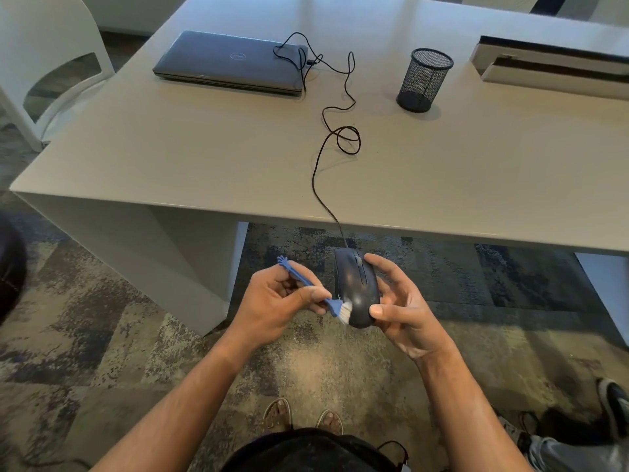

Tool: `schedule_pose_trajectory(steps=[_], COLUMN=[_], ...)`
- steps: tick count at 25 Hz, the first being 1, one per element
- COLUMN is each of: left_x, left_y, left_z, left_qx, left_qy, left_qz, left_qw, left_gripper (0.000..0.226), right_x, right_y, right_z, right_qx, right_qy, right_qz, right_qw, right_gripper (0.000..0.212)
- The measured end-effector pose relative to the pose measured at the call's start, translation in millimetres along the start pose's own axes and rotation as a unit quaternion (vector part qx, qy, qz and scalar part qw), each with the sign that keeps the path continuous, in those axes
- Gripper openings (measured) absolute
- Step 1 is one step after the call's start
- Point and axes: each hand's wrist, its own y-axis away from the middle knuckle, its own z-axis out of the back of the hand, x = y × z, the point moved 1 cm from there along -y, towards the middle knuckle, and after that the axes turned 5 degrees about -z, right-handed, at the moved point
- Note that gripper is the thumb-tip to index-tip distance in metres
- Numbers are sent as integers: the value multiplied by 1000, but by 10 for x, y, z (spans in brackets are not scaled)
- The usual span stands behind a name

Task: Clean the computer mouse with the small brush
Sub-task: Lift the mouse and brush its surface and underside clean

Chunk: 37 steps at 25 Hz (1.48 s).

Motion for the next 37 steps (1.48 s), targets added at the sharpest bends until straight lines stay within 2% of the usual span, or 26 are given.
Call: schedule_pose_trajectory(steps=[2,7,11,14,18,28,34,37], left_x=[-7,-29,8,13,-1,-39,-35,8], left_y=[35,-96,-250,-274,-168,129,-117,-266], left_z=[-8,79,125,125,54,-89,52,86], left_qx=[9,-133,-180,-172,-96,-16,-147,-166], left_qy=[9,0,-14,-3,-9,40,-3,-31], left_qz=[-3,-26,-39,-43,-49,-50,-63,-64], left_qw=[1000,991,983,984,994,998,987,984], left_gripper=[6,16,8,4,9,10,18,9], right_x=[-5,-24,-54,-53,-34,-37,-18,-15], right_y=[-3,-1,9,14,3,-27,-11,1], right_z=[7,-2,-39,-50,-19,32,12,2], right_qx=[3,31,63,66,47,38,60,78], right_qy=[-4,-20,-20,-28,-33,-46,-59,-64], right_qz=[2,-4,-8,-10,-8,-8,-17,-15], right_qw=[1000,999,998,997,998,998,996,995], right_gripper=[77,75,75,74,73,70,70,70])
